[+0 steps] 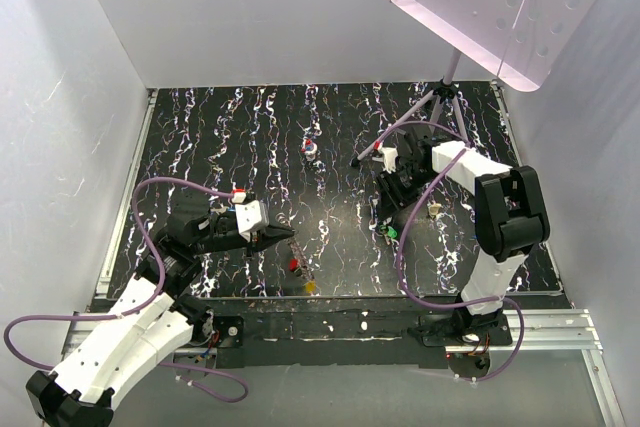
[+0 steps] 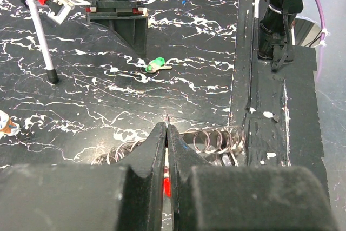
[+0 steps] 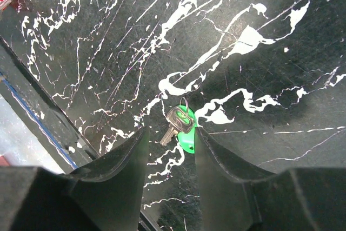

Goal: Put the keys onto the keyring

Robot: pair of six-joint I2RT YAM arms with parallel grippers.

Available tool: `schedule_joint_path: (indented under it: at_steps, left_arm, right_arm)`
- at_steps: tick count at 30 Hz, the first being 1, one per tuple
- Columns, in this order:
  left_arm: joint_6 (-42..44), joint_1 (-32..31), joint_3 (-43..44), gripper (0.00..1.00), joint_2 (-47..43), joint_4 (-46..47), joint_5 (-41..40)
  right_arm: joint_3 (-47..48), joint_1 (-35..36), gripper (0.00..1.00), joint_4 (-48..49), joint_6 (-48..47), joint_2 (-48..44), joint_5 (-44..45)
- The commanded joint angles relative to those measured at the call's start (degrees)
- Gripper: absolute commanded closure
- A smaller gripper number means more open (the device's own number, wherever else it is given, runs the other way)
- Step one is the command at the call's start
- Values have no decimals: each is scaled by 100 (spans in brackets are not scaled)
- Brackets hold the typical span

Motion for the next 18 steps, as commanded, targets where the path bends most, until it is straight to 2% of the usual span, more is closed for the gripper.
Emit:
schedule_joint_path:
  at_steps: [1,18]
  left_arm:
    - [84,37,63,100,-18,124,9]
    - [75,81,54,100,9,133,62]
  right_arm:
    - [196,-23,55,-95,206,174,-80]
    - [301,-23,63,-147,355,578,-106]
